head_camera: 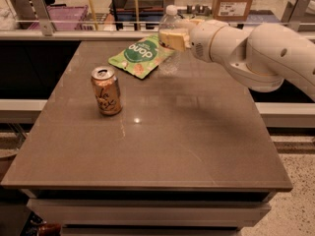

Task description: Move water bottle near green rice chip bag

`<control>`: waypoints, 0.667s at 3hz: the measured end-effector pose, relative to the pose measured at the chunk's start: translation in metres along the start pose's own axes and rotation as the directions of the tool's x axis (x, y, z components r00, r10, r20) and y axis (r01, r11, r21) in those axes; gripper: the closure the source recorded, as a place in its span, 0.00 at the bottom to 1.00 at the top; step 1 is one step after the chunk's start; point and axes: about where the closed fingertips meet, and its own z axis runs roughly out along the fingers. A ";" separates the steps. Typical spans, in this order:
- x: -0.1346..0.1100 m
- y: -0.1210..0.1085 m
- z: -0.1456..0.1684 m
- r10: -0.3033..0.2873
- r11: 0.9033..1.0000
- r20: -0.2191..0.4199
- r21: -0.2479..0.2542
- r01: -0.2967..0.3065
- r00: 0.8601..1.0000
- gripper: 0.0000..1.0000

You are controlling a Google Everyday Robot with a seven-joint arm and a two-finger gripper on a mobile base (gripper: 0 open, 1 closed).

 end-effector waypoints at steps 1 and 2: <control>0.018 0.003 0.008 0.021 1.000 -0.035 0.012 -0.021 0.999 1.00; 0.034 0.002 0.008 0.047 0.999 -0.075 0.026 -0.045 0.996 1.00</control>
Offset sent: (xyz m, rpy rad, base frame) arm 0.0077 -0.0122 -0.0569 -0.0193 0.1433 -0.0783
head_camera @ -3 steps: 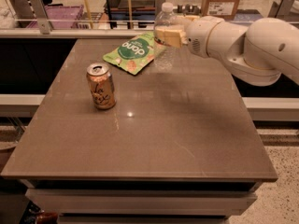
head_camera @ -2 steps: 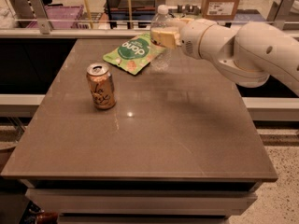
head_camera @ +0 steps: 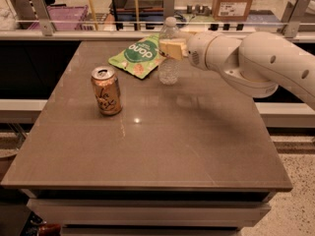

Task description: Move water bottle near green rice chip bag

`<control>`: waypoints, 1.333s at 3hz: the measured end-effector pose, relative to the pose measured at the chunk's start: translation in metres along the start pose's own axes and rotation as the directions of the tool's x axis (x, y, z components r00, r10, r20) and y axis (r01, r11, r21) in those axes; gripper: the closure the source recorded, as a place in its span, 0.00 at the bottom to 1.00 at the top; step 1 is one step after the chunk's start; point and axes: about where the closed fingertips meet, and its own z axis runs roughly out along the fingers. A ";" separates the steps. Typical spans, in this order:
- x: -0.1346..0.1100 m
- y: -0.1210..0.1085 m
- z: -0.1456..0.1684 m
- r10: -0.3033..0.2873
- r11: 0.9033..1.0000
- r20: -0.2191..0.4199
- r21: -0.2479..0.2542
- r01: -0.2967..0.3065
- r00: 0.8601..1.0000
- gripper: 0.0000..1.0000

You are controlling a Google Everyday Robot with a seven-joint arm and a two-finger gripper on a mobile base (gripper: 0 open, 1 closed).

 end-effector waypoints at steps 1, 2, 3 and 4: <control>0.012 -0.004 -0.002 0.020 1.000 -0.026 0.013 -0.020 0.999 1.00; 0.010 -0.004 -0.003 0.020 1.000 -0.026 0.013 -0.019 0.999 0.82; 0.009 -0.004 -0.003 0.020 1.000 -0.026 0.013 -0.019 0.999 0.59; 0.009 -0.004 -0.003 0.020 1.000 -0.026 0.013 -0.019 0.999 0.35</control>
Offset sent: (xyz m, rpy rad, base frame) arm 0.0002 -0.0066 -0.0102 -0.0015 0.0283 -0.0179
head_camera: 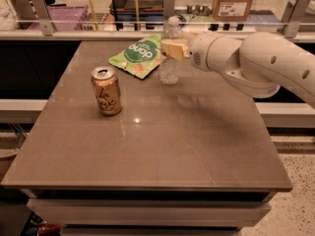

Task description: Move water bottle near green rice chip bag

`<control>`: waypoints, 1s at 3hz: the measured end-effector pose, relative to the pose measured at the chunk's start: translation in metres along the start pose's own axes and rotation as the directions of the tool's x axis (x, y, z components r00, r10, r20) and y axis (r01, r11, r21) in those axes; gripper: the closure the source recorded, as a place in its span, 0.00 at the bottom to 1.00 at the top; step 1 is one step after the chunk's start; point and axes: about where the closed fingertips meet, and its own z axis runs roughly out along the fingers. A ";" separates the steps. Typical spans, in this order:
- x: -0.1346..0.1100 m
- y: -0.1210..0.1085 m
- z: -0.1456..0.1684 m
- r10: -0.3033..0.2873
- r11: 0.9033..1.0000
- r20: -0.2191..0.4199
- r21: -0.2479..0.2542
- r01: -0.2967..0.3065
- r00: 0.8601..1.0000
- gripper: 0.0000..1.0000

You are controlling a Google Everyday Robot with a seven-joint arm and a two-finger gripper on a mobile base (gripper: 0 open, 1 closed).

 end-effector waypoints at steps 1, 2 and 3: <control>0.000 0.000 0.000 0.000 1.000 0.000 0.000 0.000 1.000 0.12; -0.002 0.002 0.001 -0.002 1.000 0.001 -0.003 0.002 1.000 0.00; -0.002 0.002 0.001 -0.002 1.000 0.001 -0.003 0.002 1.000 0.00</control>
Offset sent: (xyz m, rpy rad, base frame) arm 0.0000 0.0001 0.0001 0.0000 0.0000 0.0001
